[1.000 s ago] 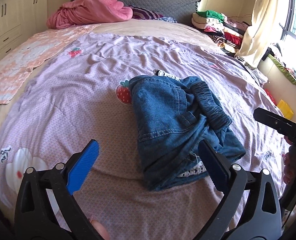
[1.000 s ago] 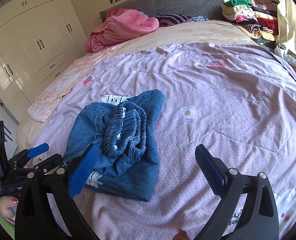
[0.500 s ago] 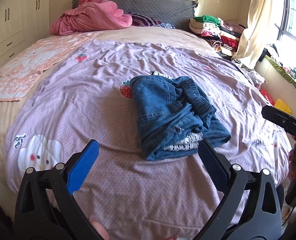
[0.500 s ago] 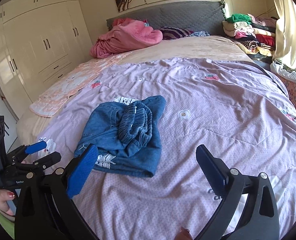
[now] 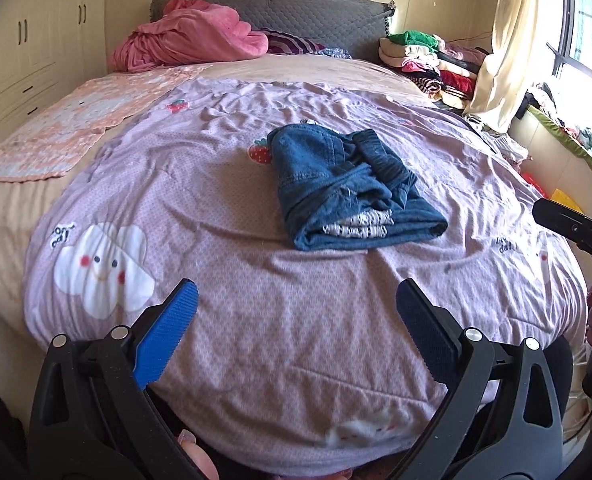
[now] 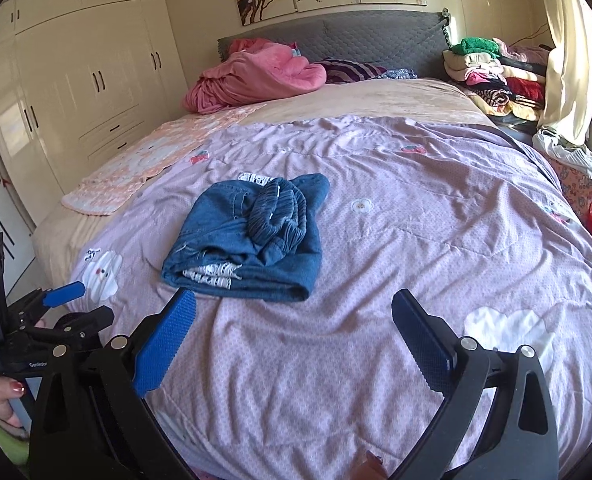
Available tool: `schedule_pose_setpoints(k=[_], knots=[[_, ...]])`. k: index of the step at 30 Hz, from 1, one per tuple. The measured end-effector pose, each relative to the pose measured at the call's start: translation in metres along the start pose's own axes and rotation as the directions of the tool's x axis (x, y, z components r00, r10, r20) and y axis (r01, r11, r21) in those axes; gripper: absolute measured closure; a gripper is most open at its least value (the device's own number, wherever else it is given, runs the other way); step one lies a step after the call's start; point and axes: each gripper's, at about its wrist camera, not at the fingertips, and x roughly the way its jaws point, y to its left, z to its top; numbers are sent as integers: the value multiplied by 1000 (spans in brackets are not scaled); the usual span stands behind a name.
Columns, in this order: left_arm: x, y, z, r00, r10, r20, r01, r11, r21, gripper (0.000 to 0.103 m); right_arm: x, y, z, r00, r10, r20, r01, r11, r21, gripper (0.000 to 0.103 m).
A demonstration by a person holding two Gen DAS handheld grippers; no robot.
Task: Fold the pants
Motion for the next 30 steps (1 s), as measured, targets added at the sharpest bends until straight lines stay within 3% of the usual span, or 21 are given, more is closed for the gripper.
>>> schedule_pose_setpoints(k=[17, 30], knots=[[-13, -1, -25, 1000, -15, -16, 14, 1000, -26, 10, -26, 13, -36, 1000, -15, 7, 15, 1000, 8, 5], [-4, -6, -34, 999, -9, -38, 8, 1000, -26, 10, -14, 16, -66, 998, -50, -28, 51, 999, 6, 5]])
